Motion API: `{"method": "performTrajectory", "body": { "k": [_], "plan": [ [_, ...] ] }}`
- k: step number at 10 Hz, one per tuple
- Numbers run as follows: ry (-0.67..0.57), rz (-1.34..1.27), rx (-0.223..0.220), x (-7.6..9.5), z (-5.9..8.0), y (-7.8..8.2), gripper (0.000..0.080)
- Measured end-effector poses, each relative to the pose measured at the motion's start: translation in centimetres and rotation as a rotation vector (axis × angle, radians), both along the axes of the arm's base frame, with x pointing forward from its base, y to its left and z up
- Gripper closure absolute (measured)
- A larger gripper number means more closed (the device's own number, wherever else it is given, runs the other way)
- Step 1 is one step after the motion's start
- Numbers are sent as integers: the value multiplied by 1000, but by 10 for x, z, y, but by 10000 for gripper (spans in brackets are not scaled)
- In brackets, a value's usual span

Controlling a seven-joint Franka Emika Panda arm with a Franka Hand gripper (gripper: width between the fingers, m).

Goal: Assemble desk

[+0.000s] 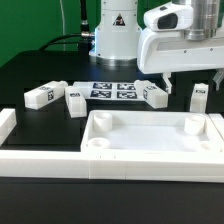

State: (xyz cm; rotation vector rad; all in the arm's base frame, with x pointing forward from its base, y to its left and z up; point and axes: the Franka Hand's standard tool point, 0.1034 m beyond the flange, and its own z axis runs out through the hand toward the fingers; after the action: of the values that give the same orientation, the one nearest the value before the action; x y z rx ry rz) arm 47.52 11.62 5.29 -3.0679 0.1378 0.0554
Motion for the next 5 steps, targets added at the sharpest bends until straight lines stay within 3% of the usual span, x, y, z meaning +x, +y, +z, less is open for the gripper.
{"method": "performTrajectory", "body": {
  "k": [3,5],
  "plan": [
    [35,-287,22,-3,-1,9,151],
    [37,-289,25,-4,-1,10,151]
  ]
}}
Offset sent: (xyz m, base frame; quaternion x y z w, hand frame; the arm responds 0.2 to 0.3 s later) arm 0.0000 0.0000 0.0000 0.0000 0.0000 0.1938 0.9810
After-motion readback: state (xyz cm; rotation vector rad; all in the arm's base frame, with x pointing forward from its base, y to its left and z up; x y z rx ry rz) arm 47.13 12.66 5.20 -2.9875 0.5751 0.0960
